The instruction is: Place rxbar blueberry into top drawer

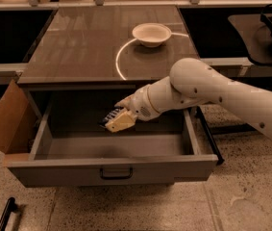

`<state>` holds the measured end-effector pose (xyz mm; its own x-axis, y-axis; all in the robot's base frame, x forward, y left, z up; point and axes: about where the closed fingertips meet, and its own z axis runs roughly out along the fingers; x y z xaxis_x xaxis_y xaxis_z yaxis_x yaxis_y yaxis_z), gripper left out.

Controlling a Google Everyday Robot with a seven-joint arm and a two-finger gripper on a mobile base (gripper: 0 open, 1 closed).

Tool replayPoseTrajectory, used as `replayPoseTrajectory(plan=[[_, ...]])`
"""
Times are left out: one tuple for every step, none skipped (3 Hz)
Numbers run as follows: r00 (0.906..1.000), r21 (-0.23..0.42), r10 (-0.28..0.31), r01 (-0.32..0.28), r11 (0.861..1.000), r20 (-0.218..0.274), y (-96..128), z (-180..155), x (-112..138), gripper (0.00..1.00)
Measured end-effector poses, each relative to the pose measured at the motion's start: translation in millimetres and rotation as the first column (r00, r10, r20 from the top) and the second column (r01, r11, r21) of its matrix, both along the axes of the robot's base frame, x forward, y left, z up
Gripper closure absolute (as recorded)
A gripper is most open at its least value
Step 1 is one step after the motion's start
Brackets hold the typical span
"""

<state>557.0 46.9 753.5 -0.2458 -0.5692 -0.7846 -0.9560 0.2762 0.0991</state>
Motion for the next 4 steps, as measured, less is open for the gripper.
replayPoseTrajectory(plan=[[0.9997,-0.004,-0.009,0.009,1.000,-0.024,1.5,-16.7,13.3,0.60],[0.9993,-0.018,-0.015,0.014,1.000,-0.033,9.3,-41.9,30.9,0.29],[0.9988,-0.020,-0.004,0.003,1.000,-0.048,22.9,-63.0,40.8,0.06],[0.9990,0.017,0.005,-0.004,1.000,-0.044,38.7,-73.9,49.7,0.00]])
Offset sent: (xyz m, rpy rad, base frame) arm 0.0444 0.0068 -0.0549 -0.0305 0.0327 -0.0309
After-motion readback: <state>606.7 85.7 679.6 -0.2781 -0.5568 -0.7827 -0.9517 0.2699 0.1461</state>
